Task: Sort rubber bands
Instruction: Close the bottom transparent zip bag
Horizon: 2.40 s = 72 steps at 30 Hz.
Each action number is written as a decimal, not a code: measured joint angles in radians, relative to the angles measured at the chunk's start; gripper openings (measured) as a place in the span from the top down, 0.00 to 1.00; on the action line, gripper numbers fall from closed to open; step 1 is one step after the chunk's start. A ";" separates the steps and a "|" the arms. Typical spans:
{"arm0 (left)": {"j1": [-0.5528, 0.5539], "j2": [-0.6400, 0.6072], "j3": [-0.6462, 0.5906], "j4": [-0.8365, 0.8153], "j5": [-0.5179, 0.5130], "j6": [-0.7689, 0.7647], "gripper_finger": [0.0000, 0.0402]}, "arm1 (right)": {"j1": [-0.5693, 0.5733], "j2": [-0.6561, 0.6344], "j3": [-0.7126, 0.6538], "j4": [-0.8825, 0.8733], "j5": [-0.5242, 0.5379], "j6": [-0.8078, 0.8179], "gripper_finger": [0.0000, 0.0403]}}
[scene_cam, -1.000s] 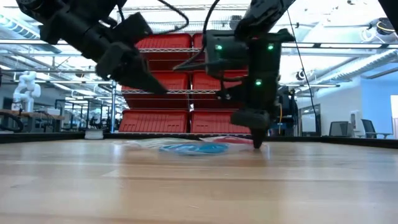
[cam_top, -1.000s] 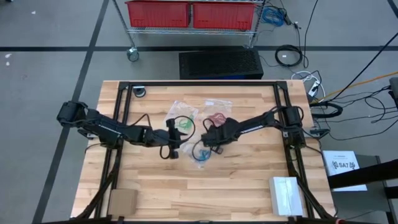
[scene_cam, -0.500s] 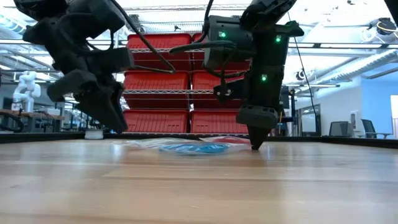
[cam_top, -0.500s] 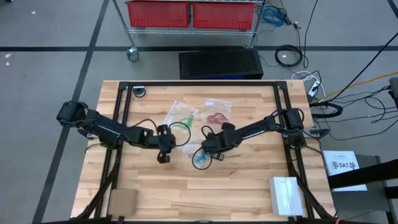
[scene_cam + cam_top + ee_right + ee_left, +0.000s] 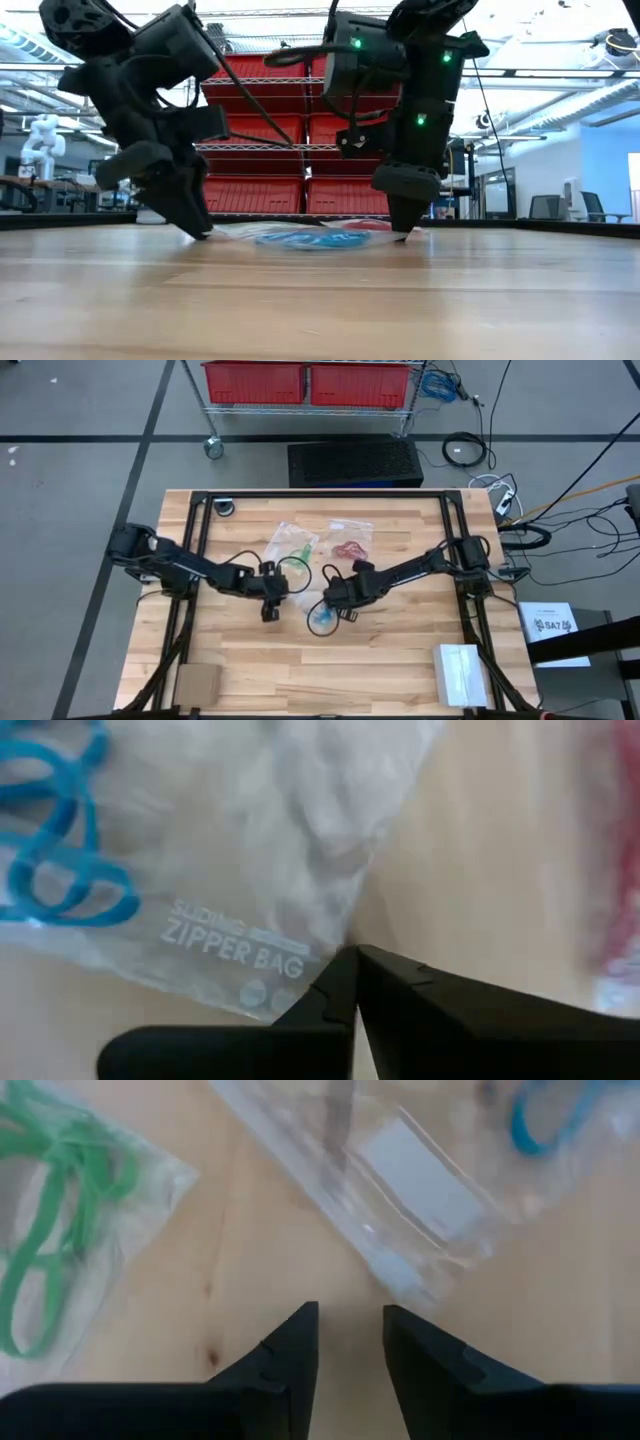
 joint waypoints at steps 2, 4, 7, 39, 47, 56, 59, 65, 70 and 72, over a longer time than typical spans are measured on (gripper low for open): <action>0.005 -0.003 0.000 0.015 -0.002 0.001 0.70 | 0.016 0.000 0.001 0.008 -0.023 0.002 1.00; 0.010 -0.002 -0.001 0.030 -0.026 0.002 0.70 | 0.031 -0.001 0.002 0.016 -0.047 0.000 1.00; 0.019 -0.003 -0.001 0.040 -0.057 0.002 0.70 | 0.056 -0.008 0.002 0.027 -0.078 -0.001 1.00; 0.102 -0.267 -0.120 0.187 -0.141 0.071 0.99 | -0.105 -0.080 -0.001 0.503 -0.287 -0.446 0.71; 0.135 -0.399 -0.238 0.403 0.074 0.045 0.99 | -0.202 0.000 -0.001 0.555 -0.365 -0.452 0.57; 0.136 -0.430 -0.244 0.398 0.119 0.045 0.99 | -0.249 0.077 0.002 0.613 -0.508 -0.398 0.54; 0.135 -0.430 -0.243 0.400 0.119 0.045 0.99 | -0.243 0.089 0.004 0.617 -0.512 -0.399 0.59; 0.136 -0.430 -0.243 0.484 0.107 0.048 0.99 | -0.214 0.071 0.000 0.592 -0.511 -0.447 0.85; 0.137 -0.430 -0.243 0.571 0.089 0.054 0.99 | -0.170 -0.006 -0.002 0.526 -0.414 -0.511 0.97; 0.144 -0.430 -0.243 0.618 0.094 0.062 0.99 | -0.152 -0.049 -0.002 0.472 -0.327 -0.529 0.97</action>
